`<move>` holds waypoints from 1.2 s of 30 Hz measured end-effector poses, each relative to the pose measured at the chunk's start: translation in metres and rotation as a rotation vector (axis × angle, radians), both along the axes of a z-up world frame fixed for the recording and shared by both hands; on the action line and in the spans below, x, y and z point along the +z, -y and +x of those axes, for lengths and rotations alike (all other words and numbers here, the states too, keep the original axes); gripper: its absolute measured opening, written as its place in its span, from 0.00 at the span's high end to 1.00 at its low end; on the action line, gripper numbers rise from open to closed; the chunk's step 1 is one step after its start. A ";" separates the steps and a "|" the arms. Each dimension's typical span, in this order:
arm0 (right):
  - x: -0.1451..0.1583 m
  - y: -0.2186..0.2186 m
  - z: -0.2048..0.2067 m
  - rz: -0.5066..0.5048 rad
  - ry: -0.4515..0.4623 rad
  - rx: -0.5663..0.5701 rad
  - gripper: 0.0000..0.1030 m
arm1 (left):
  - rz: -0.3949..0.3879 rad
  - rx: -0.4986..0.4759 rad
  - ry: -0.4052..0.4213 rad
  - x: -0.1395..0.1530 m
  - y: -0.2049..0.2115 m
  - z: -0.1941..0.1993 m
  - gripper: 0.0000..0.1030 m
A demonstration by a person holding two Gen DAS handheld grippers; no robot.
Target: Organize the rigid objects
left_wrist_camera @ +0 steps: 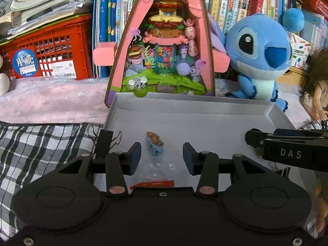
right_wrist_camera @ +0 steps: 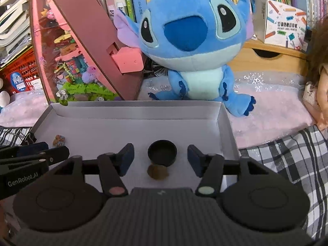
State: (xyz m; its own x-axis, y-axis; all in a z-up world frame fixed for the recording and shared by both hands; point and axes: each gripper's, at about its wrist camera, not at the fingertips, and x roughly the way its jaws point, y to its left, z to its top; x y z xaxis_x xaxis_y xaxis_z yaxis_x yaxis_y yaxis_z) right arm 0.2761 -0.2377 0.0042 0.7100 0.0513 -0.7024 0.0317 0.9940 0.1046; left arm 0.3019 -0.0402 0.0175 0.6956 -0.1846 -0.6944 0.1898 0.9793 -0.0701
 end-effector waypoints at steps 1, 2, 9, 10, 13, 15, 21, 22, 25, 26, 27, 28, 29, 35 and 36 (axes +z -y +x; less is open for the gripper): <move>0.001 0.000 -0.002 -0.005 0.004 0.001 0.26 | 0.004 -0.003 0.004 0.002 0.000 -0.002 0.54; 0.003 0.000 -0.003 -0.008 0.007 0.001 0.25 | 0.008 -0.005 0.010 0.004 0.000 -0.005 0.52; 0.016 0.000 -0.019 -0.015 0.045 -0.004 0.19 | 0.032 -0.016 0.043 0.018 -0.002 -0.027 0.39; 0.018 0.000 -0.022 -0.020 0.052 -0.002 0.18 | 0.032 -0.017 0.048 0.021 -0.003 -0.031 0.38; 0.024 0.001 -0.032 -0.024 0.067 0.000 0.17 | 0.030 -0.017 0.058 0.027 -0.004 -0.043 0.32; 0.029 0.003 -0.040 -0.020 0.075 -0.006 0.16 | 0.034 -0.022 0.067 0.031 -0.004 -0.052 0.27; 0.043 0.006 -0.068 -0.038 0.116 -0.040 0.13 | 0.025 -0.033 0.095 0.043 -0.008 -0.084 0.23; 0.045 0.006 -0.074 -0.053 0.128 -0.057 0.11 | 0.021 -0.035 0.095 0.044 -0.009 -0.089 0.23; 0.050 0.006 -0.092 -0.067 0.158 -0.068 0.06 | 0.019 -0.037 0.096 0.047 -0.011 -0.107 0.22; 0.050 0.006 -0.097 -0.070 0.165 -0.065 0.06 | 0.021 -0.037 0.098 0.048 -0.012 -0.113 0.21; 0.051 0.006 -0.103 -0.070 0.171 -0.062 0.06 | 0.024 -0.034 0.100 0.048 -0.013 -0.119 0.22; 0.051 0.007 -0.108 -0.068 0.177 -0.057 0.05 | 0.029 -0.023 0.106 0.049 -0.014 -0.126 0.21; 0.051 0.007 -0.114 -0.065 0.181 -0.053 0.05 | 0.031 -0.008 0.115 0.049 -0.016 -0.132 0.21; 0.046 0.004 -0.144 -0.052 0.190 -0.021 0.01 | 0.001 -0.018 0.114 0.045 -0.023 -0.169 0.21; 0.045 0.002 -0.149 -0.054 0.194 -0.014 0.01 | 0.000 -0.019 0.112 0.044 -0.024 -0.174 0.21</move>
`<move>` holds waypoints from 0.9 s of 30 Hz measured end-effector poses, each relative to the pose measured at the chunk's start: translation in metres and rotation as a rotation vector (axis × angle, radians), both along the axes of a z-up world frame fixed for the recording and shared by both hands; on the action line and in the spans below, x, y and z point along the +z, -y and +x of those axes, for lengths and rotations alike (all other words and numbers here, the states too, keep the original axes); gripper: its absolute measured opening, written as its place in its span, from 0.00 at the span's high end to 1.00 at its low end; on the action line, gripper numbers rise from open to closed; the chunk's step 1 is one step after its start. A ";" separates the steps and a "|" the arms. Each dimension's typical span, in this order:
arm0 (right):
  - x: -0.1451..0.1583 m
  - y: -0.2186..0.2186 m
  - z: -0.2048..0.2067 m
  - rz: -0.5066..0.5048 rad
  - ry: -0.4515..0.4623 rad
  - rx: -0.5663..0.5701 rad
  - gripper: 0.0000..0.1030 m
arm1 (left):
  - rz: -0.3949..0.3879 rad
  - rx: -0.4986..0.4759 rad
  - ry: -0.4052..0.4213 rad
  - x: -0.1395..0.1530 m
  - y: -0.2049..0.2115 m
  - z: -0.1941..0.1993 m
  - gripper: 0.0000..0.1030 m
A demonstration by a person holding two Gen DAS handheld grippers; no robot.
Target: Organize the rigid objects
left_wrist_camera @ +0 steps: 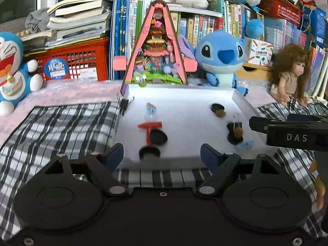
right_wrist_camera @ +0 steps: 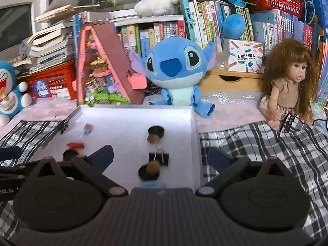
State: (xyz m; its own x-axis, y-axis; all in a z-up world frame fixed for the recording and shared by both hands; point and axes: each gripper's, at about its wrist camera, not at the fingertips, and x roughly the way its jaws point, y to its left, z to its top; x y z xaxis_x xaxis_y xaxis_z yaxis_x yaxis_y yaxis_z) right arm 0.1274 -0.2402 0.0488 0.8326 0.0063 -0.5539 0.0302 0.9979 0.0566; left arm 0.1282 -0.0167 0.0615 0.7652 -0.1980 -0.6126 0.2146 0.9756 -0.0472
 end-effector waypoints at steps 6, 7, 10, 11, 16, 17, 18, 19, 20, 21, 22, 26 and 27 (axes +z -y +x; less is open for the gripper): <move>-0.007 -0.005 -0.026 0.007 0.013 0.026 0.00 | 0.004 -0.007 -0.012 -0.012 -0.001 -0.018 0.21; -0.009 -0.006 -0.029 0.008 0.014 0.027 0.00 | 0.006 -0.005 -0.016 -0.014 0.000 -0.020 0.21; -0.015 -0.005 -0.037 0.019 0.005 0.036 0.00 | 0.012 0.002 -0.030 -0.022 0.000 -0.023 0.21; -0.017 -0.004 -0.039 0.021 0.001 0.037 0.00 | 0.014 0.005 -0.036 -0.025 -0.001 -0.023 0.21; -0.030 -0.002 -0.045 0.016 -0.023 0.025 0.00 | 0.032 0.026 -0.051 -0.038 0.001 -0.021 0.21; -0.033 -0.001 -0.045 0.014 -0.028 0.022 0.00 | 0.035 0.029 -0.050 -0.040 0.001 -0.020 0.20; -0.035 -0.001 -0.046 0.013 -0.034 0.019 0.00 | 0.040 0.033 -0.048 -0.043 0.002 -0.020 0.20; -0.038 -0.001 -0.046 0.012 -0.039 0.016 0.00 | 0.045 0.037 -0.048 -0.046 0.003 -0.019 0.20; -0.041 -0.001 -0.047 0.009 -0.044 0.012 0.00 | 0.049 0.040 -0.051 -0.048 0.004 -0.018 0.20; -0.044 -0.001 -0.047 0.006 -0.051 0.009 0.00 | 0.052 0.042 -0.056 -0.051 0.005 -0.017 0.20; -0.046 -0.001 -0.047 0.005 -0.056 0.007 0.00 | 0.055 0.043 -0.061 -0.053 0.006 -0.016 0.20; -0.055 -0.002 -0.047 0.004 -0.072 0.001 0.00 | 0.064 0.054 -0.067 -0.060 0.007 -0.013 0.20; -0.057 -0.003 -0.047 0.003 -0.076 0.003 0.00 | 0.066 0.058 -0.066 -0.061 0.007 -0.012 0.19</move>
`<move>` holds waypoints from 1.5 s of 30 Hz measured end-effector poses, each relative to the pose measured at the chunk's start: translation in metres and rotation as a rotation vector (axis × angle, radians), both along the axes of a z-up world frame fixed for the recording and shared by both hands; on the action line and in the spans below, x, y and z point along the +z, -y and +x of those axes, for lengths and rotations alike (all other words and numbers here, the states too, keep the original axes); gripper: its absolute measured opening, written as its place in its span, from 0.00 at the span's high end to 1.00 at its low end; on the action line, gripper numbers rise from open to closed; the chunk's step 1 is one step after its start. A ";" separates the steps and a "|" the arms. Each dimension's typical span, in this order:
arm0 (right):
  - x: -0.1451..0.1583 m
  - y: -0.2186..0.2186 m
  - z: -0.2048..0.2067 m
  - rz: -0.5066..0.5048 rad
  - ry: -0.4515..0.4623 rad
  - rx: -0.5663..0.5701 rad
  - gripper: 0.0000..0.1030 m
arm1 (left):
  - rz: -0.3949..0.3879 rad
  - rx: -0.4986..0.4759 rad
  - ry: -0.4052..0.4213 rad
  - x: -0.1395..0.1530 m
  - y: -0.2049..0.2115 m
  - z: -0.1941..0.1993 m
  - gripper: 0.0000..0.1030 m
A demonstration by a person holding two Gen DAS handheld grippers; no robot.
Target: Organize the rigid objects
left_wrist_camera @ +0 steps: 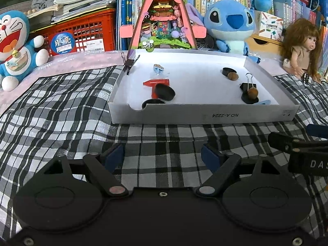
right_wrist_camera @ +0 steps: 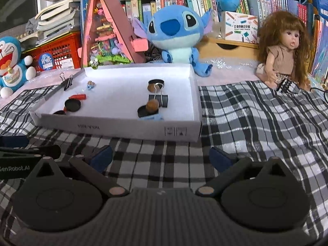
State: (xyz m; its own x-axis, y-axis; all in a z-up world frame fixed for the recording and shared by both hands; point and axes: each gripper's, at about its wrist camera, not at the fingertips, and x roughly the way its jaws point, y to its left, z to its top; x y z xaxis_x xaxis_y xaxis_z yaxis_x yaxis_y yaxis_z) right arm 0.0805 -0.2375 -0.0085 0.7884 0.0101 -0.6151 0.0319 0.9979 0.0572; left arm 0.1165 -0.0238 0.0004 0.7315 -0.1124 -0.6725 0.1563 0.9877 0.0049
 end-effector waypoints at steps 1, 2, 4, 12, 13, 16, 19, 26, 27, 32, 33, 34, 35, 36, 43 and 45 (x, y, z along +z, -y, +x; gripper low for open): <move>-0.002 -0.001 0.000 -0.002 -0.003 0.001 0.00 | 0.002 0.002 0.003 -0.001 0.000 0.001 0.19; -0.003 -0.001 0.000 -0.004 -0.006 0.001 0.00 | 0.005 0.002 0.006 -0.001 0.001 0.001 0.18; -0.007 -0.002 0.001 -0.005 -0.009 -0.001 0.00 | 0.018 0.000 0.018 -0.003 0.003 0.002 0.17; -0.015 -0.004 0.003 -0.016 -0.022 -0.003 0.00 | 0.027 -0.008 0.056 -0.009 0.004 0.002 0.10; -0.015 -0.004 0.003 -0.016 -0.024 -0.003 0.00 | 0.021 -0.007 0.054 -0.009 0.003 0.002 0.10; -0.016 -0.005 0.004 -0.017 -0.027 -0.004 0.00 | 0.011 -0.006 0.048 -0.009 0.001 0.003 0.07; -0.016 -0.005 0.004 -0.021 -0.030 -0.004 0.00 | 0.016 -0.011 0.044 -0.010 0.003 0.004 0.04; -0.016 -0.005 0.004 -0.020 -0.030 -0.004 0.00 | 0.013 -0.006 0.037 -0.011 0.003 0.005 0.01; -0.017 -0.005 0.004 -0.020 -0.029 -0.004 0.00 | 0.012 -0.006 0.037 -0.011 0.003 0.005 0.01; -0.017 -0.005 0.004 -0.020 -0.029 -0.004 0.00 | 0.012 -0.006 0.037 -0.011 0.003 0.005 0.00; -0.017 -0.005 0.004 -0.020 -0.029 -0.004 0.00 | 0.012 -0.006 0.037 -0.011 0.003 0.005 0.00; -0.017 -0.005 0.004 -0.020 -0.029 -0.004 0.00 | 0.013 -0.006 0.037 -0.011 0.003 0.005 0.00; -0.017 -0.005 0.004 -0.020 -0.029 -0.004 0.00 | 0.013 -0.006 0.037 -0.011 0.003 0.005 0.00; -0.017 -0.005 0.004 -0.020 -0.029 -0.004 0.00 | 0.013 -0.006 0.037 -0.011 0.003 0.005 0.00; -0.016 -0.005 0.004 -0.020 -0.030 -0.004 0.00 | 0.012 -0.006 0.037 -0.011 0.003 0.005 0.00; -0.016 -0.005 0.004 -0.020 -0.030 -0.004 0.00 | 0.013 -0.006 0.037 -0.011 0.003 0.005 0.00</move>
